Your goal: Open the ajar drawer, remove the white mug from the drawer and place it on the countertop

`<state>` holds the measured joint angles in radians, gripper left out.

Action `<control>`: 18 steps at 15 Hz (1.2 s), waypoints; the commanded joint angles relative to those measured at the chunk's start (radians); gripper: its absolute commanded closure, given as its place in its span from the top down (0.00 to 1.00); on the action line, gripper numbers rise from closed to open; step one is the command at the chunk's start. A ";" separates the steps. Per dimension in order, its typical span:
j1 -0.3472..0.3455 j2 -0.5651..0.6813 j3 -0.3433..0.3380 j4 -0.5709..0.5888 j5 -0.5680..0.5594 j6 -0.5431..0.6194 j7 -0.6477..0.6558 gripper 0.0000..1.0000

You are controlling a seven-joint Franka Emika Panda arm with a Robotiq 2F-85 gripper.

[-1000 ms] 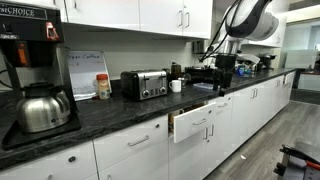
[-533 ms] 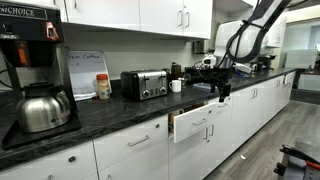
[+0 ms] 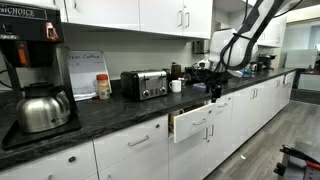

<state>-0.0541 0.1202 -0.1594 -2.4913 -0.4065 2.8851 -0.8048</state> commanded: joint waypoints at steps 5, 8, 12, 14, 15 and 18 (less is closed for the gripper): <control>-0.026 0.002 0.034 0.003 0.014 -0.004 0.005 1.00; -0.028 0.002 0.034 0.003 0.014 -0.004 0.005 1.00; -0.032 0.024 0.039 0.007 0.012 0.030 -0.022 1.00; -0.045 0.044 0.053 0.003 0.043 0.078 -0.054 1.00; -0.055 0.054 0.067 0.000 0.074 0.109 -0.082 1.00; -0.099 0.094 0.125 -0.008 0.196 0.199 -0.212 1.00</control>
<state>-0.0830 0.1663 -0.1060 -2.4926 -0.3187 2.9917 -0.8841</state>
